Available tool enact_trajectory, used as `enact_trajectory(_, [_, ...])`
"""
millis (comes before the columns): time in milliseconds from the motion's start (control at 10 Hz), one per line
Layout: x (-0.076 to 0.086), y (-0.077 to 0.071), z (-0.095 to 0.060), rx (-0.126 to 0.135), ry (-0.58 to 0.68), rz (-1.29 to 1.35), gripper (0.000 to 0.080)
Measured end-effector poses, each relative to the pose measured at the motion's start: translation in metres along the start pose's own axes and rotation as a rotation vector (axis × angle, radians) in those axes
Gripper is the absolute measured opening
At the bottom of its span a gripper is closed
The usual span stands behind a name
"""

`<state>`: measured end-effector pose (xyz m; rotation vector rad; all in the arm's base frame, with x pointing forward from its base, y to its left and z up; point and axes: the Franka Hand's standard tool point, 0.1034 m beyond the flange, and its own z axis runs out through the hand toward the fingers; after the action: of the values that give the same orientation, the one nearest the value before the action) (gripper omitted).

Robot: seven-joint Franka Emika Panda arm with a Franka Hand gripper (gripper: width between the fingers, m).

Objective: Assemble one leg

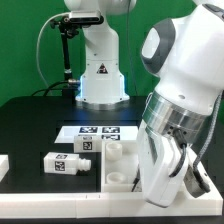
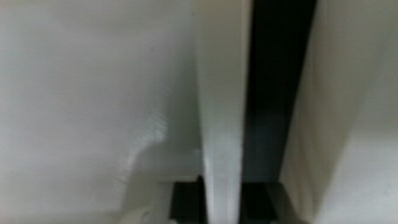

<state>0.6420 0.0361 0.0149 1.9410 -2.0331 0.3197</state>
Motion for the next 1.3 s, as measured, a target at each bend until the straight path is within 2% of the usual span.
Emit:
enact_trajectory(100, [0.000, 0.006, 0.000, -0.026, 0.003, -0.001, 0.0164])
enact_trajectory(300, [0.000, 0.018, -0.002, -0.073, 0.007, -0.004, 0.0437])
enact_trajectory(400, [0.000, 0.024, -0.003, -0.096, 0.009, -0.005, 0.0437])
enact_trajectory(500, [0.001, 0.025, -0.007, -0.106, 0.006, -0.013, 0.0595])
enact_trajectory(600, [0.008, 0.023, -0.021, -0.112, -0.010, -0.026, 0.0633])
enact_trajectory(800, [0.023, 0.010, -0.061, -0.062, -0.046, -0.037, 0.0646])
enact_trajectory(900, [0.028, 0.008, -0.076, -0.046, -0.065, -0.040, 0.0646])
enact_trajectory(1000, [0.030, 0.012, -0.082, -0.045, -0.076, -0.036, 0.0649])
enact_trajectory(1100, [0.030, 0.018, -0.077, -0.058, -0.076, -0.037, 0.0649])
enact_trajectory(1300, [0.030, 0.017, -0.076, -0.055, -0.076, -0.037, 0.0649])
